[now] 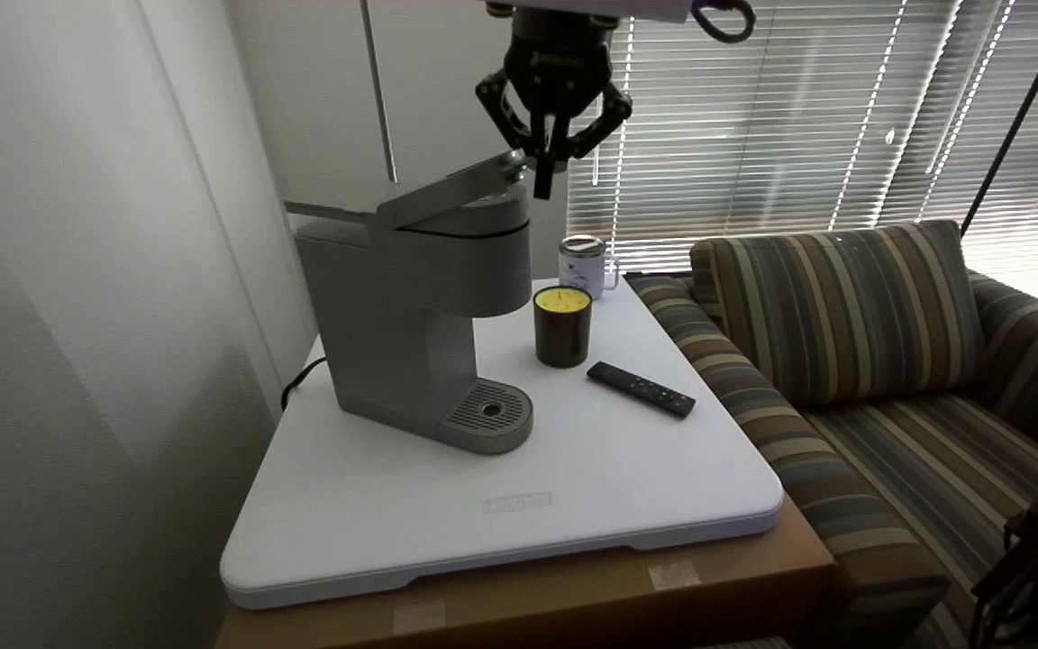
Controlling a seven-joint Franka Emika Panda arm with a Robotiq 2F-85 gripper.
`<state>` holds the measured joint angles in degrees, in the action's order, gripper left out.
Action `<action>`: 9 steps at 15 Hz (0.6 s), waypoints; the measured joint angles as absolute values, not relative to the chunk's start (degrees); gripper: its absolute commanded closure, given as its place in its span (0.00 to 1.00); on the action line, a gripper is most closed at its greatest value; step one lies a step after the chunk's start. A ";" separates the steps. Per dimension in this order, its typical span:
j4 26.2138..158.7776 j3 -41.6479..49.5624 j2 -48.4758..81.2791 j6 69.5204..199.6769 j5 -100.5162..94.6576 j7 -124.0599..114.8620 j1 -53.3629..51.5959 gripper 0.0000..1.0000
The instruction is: Close the lid of the coffee maker and then open it
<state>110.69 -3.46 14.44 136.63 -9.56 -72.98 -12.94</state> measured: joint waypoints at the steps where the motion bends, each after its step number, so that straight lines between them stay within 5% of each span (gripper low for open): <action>1: 110.69 -3.46 14.44 137.55 -9.59 -73.63 -12.99 1.00; 9: 110.96 -3.45 14.42 140.04 -9.62 -78.02 -13.08 1.00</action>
<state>110.96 -3.45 14.42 140.04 -9.62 -78.02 -13.08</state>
